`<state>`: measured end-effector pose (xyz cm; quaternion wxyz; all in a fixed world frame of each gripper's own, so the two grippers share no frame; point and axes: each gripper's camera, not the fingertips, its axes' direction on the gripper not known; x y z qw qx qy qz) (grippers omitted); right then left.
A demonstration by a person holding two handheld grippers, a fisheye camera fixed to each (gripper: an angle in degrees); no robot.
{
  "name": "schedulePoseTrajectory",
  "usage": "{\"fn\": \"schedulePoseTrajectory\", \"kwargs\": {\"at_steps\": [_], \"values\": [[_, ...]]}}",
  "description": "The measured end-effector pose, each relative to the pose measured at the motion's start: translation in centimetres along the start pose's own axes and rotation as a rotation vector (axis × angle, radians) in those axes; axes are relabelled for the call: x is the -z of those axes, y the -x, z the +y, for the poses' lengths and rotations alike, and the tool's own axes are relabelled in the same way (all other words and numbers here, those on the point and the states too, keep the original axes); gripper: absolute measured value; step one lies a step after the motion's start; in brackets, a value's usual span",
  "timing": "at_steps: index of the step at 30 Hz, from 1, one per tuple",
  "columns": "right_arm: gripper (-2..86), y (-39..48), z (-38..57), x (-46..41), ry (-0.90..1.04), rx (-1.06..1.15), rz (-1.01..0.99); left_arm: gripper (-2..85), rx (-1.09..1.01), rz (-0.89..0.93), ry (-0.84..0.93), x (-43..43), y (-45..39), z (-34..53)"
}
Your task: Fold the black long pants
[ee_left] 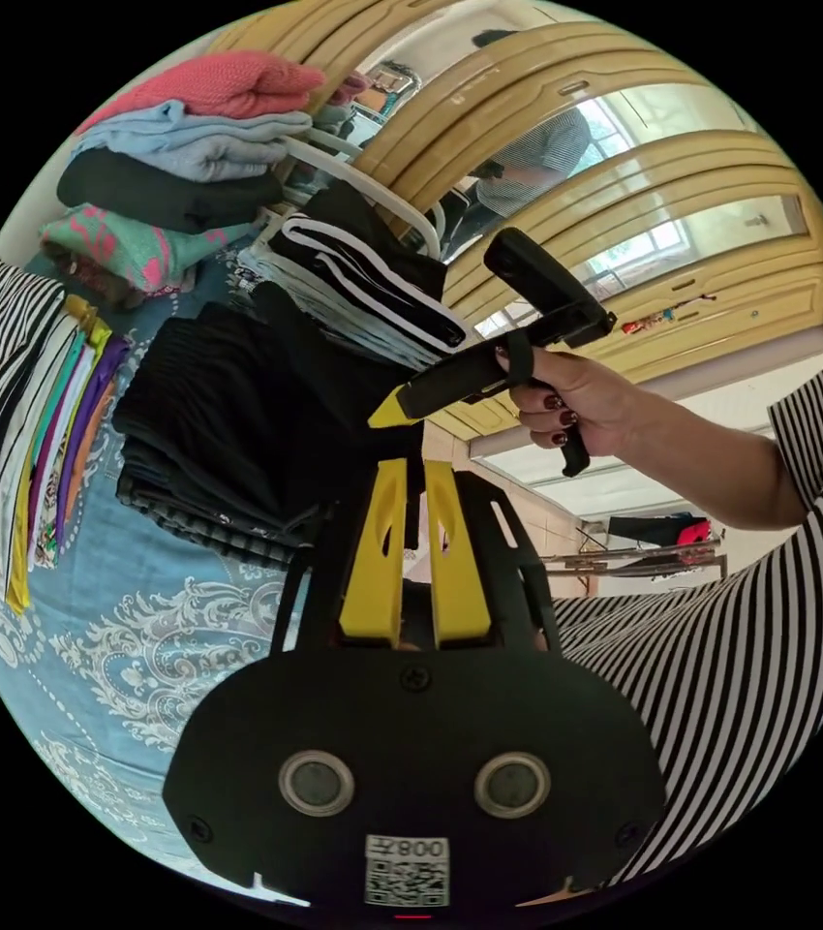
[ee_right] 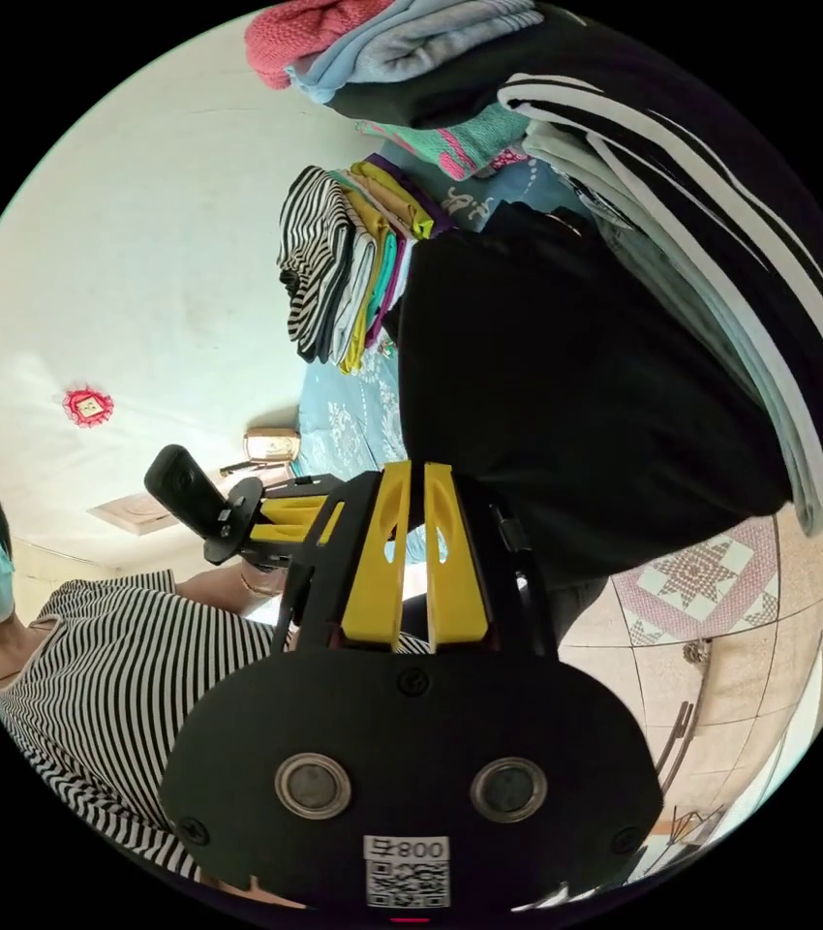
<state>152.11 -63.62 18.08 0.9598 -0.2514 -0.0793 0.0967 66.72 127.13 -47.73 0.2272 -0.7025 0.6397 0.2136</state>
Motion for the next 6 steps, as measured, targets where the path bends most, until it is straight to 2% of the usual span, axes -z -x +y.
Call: {"fn": "schedulePoseTrajectory", "kwargs": {"at_steps": [3,6], "values": [[2.7,-0.2,1.5,0.3,-0.019,-0.036,0.08,0.6,0.045,0.05,-0.054,1.6,0.5,0.8],[2.3,-1.0,3.4,1.0,-0.056,-0.095,0.134,0.6,0.192,-0.003,-0.081,3.3,3.2,2.0]]}}
